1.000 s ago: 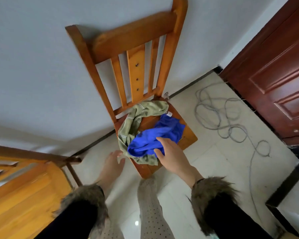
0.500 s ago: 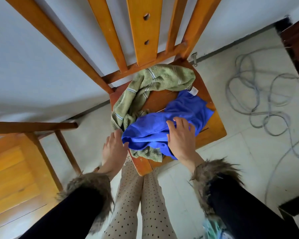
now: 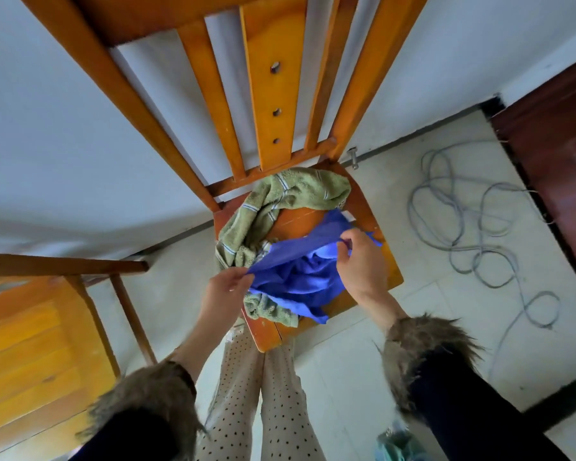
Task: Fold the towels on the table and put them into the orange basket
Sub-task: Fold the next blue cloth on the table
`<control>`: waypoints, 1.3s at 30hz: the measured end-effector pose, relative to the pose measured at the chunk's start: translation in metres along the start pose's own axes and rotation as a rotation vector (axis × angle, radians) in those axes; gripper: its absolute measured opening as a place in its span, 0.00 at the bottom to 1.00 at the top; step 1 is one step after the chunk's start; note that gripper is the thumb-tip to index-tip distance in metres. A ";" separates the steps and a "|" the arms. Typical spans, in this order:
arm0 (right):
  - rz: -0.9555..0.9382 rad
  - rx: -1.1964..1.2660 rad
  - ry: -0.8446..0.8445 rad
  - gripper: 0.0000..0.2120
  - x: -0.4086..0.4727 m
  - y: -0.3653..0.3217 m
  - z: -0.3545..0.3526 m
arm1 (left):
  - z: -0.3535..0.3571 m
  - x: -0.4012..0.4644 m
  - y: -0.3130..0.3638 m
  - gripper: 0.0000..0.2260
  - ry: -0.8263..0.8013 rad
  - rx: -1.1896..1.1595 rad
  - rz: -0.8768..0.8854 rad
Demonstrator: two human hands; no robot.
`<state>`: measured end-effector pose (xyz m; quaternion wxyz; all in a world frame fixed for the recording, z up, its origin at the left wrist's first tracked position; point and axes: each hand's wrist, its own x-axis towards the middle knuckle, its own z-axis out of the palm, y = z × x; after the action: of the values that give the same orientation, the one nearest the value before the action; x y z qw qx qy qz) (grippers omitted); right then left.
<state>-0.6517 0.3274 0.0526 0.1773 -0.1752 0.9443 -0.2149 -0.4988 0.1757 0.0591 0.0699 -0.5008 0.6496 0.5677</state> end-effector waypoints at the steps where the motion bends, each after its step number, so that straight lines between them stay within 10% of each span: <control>1: 0.008 0.041 0.041 0.06 -0.003 -0.007 -0.017 | -0.004 -0.011 0.014 0.07 -0.013 -0.040 0.025; 9: -0.132 0.246 0.203 0.05 -0.027 -0.072 -0.150 | -0.052 -0.095 0.117 0.11 -0.004 0.002 0.328; 20: -0.636 0.210 0.128 0.05 -0.073 -0.199 -0.261 | -0.152 -0.226 0.162 0.07 0.488 0.127 0.561; 39: -1.403 0.133 -0.333 0.05 -0.383 -0.481 -0.121 | -0.378 -0.526 -0.094 0.07 1.300 -0.091 0.249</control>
<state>-0.2432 0.1176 0.4791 0.1493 -0.7591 0.5551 -0.3054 0.0069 0.1847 0.4736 -0.4236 -0.6649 0.5881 0.1806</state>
